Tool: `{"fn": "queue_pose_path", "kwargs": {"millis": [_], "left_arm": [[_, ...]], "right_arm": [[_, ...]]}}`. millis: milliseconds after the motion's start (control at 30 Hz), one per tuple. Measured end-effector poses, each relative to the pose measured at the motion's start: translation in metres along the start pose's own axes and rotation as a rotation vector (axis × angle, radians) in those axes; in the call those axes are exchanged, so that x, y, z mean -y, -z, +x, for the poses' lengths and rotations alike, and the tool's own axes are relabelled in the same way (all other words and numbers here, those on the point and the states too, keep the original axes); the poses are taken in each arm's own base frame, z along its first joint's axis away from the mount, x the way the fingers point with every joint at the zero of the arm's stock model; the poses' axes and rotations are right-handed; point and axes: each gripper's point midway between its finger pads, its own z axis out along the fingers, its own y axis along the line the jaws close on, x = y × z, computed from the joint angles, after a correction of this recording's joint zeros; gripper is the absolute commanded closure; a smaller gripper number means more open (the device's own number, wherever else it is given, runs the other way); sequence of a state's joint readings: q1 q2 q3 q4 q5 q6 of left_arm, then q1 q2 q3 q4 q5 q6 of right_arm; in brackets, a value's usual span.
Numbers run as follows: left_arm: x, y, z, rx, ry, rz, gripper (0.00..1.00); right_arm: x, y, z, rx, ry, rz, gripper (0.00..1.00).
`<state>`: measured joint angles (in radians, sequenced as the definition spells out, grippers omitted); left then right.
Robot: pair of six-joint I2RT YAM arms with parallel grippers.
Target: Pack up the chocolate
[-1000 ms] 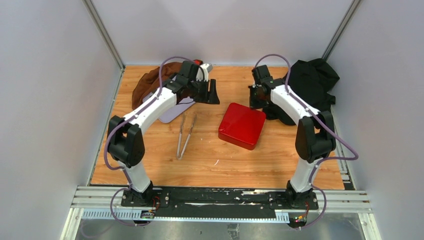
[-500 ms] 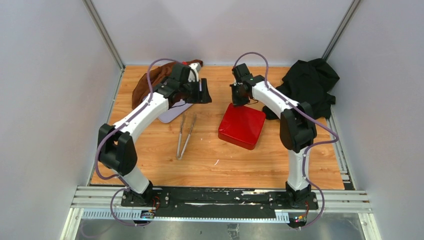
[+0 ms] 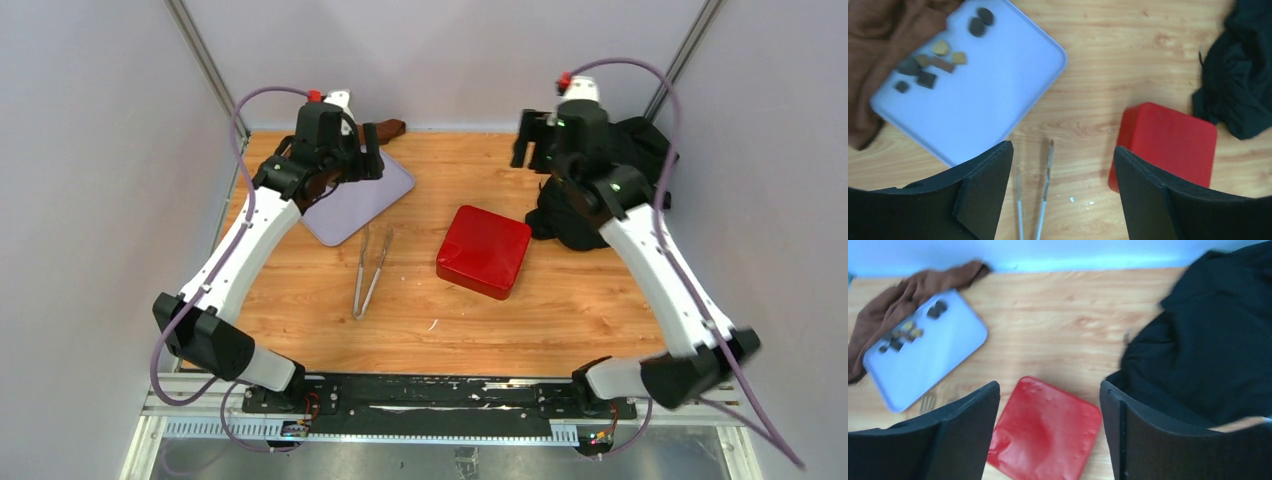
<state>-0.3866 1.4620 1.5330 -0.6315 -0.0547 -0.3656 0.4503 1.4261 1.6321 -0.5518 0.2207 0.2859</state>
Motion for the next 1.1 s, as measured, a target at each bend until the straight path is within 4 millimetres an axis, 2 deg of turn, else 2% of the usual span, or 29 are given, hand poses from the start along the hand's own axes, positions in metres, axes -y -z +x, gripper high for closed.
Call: {"fn": "queue_pose_path", "kwargs": {"millis": [67,167,233,367,500,733,1100], "left_arm": [[-0.008,0.012,-0.014,0.043,-0.014,-0.052,0.2],[-0.02,0.027,-0.028,0.092,-0.025,-0.12,0.19],[-0.026,0.034,-0.032,0.11,-0.033,-0.153,0.19],[-0.032,0.04,-0.038,0.132,-0.041,-0.191,0.19],[-0.036,0.041,-0.038,0.131,-0.044,-0.209,0.19],[-0.039,0.043,-0.039,0.137,-0.049,-0.225,0.19],[-0.039,0.06,-0.047,0.185,-0.049,-0.218,0.2]], "right_arm": [[0.029,0.034,-0.017,0.106,-0.032,0.076,0.15],[0.076,0.066,-0.014,0.183,-0.08,0.216,0.14],[0.101,0.075,-0.003,0.192,-0.1,0.3,0.13],[0.13,0.078,0.02,0.171,-0.113,0.416,0.13],[0.139,0.079,0.029,0.164,-0.117,0.462,0.13],[0.145,0.089,0.023,0.197,-0.131,0.495,0.14],[0.146,0.088,0.024,0.196,-0.13,0.507,0.14]]}}
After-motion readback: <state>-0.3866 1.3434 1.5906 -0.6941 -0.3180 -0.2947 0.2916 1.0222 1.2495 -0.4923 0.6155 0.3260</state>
